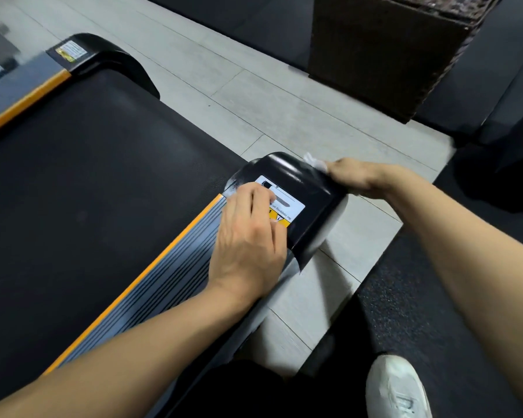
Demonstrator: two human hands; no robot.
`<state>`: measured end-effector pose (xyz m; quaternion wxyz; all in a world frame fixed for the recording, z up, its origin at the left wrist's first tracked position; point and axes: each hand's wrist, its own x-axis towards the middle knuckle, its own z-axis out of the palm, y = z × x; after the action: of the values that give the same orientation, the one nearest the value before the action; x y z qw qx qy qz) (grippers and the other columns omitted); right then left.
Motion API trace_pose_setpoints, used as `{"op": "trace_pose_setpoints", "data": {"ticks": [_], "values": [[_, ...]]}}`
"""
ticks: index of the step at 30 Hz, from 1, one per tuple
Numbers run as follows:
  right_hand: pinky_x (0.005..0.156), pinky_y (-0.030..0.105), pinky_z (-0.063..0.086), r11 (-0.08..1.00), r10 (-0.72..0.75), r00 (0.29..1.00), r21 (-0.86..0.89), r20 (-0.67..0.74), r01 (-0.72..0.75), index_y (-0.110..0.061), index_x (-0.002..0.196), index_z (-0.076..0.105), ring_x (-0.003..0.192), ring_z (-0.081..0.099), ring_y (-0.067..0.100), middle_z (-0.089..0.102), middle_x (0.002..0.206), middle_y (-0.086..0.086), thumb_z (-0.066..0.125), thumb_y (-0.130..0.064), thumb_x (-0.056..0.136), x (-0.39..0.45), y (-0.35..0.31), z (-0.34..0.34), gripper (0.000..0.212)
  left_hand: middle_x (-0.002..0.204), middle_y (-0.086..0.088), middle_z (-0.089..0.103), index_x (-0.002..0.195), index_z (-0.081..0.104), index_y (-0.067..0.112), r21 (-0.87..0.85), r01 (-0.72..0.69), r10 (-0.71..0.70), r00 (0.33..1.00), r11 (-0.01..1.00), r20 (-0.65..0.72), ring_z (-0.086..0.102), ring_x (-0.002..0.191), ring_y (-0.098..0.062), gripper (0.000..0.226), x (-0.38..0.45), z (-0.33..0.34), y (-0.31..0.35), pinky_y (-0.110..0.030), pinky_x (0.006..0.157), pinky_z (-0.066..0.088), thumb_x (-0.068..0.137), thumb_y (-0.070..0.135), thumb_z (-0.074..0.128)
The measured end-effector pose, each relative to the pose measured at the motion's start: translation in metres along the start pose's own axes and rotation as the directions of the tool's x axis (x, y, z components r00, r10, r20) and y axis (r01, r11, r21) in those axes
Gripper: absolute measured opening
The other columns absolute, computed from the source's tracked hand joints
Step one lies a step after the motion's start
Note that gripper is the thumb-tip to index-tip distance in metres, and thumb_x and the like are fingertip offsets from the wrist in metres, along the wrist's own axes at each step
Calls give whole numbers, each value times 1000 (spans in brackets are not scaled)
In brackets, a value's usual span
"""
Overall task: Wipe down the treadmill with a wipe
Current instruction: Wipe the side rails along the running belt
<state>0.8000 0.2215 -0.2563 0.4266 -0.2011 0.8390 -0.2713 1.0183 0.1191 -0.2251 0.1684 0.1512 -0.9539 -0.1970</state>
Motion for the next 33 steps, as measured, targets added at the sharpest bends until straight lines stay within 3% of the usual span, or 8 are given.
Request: {"op": "trace_pose_setpoints", "data": {"ticks": [2, 7, 10, 14, 18, 24, 30, 33], "values": [[63, 25, 38, 998, -39, 995, -45, -96, 35, -3, 108, 66, 73, 53, 22, 58, 94, 7, 33, -50, 108, -13, 8, 5, 56, 113, -4, 53, 111, 55, 9, 16, 0, 0, 1000, 1000, 0, 49, 100, -25, 26, 1, 0, 0, -40, 87, 46, 88, 7, 45], [65, 34, 32, 917, -397, 887, -138, -236, 374, -5, 94, 59, 65, 40, 15, 47, 72, 1, 37, -29, 109, -29, -5, 14, 36, 103, -5, 57, 102, 59, 9, 56, -12, 11, 1000, 998, 14, 49, 95, -27, 21, 0, 0, -1, -42, 83, 46, 88, 9, 44], [85, 32, 44, 833, -540, 837, -197, -86, 517, -22, 126, 66, 87, 58, 13, 68, 98, -2, 37, -29, 110, -15, -40, 17, 34, 100, -7, 58, 97, 59, 8, 49, -16, 16, 1000, 999, 1, 50, 92, -30, 19, 1, 0, -1, -43, 80, 46, 87, 9, 43], [111, 37, 40, 668, -656, 742, -352, 138, 656, -28, 134, 63, 128, 55, 14, 62, 138, -5, 35, -36, 102, -4, -77, 34, 43, 95, -10, 56, 94, 59, 7, 64, -43, 43, 999, 997, 6, 47, 88, -31, 22, 2, -1, -4, -43, 77, 44, 85, 12, 41], [118, 9, 17, 583, -744, 658, -370, 113, 723, -9, 143, 55, 142, 37, 11, 51, 151, 7, 45, -17, 105, -18, -62, 34, 41, 97, -10, 57, 96, 61, 7, 43, -40, 40, 999, 998, 1, 49, 90, -31, 24, 1, -2, -4, -44, 78, 46, 86, 13, 39], [124, 20, 8, 677, -643, 759, -386, 104, 627, -16, 156, 36, 154, 17, 13, 24, 166, 6, 29, -20, 89, -49, -24, 25, 68, 100, -7, 58, 95, 60, 9, 47, -18, 18, 1000, 999, 2, 50, 92, -29, 21, 1, -3, -2, -43, 77, 46, 86, 13, 41], [110, 35, 41, 610, -669, 739, -511, 76, 605, -20, 143, 58, 131, 52, 27, 52, 151, 6, 53, -11, 100, -67, -21, 10, 44, 103, -7, 56, 103, 60, 9, 35, -24, 23, 999, 999, 22, 51, 92, -30, 24, 3, -5, -1, -43, 76, 47, 84, 13, 45], [97, 41, 51, 630, -649, 759, -516, 62, 581, -23, 132, 67, 118, 59, 27, 62, 139, 2, 54, -18, 99, -80, -24, 6, 35, 111, -12, 60, 106, 64, 4, 94, -33, 26, 997, 995, 72, 56, 106, -36, 32, 4, -6, -1, -46, 94, 48, 84, 14, 43]]}}
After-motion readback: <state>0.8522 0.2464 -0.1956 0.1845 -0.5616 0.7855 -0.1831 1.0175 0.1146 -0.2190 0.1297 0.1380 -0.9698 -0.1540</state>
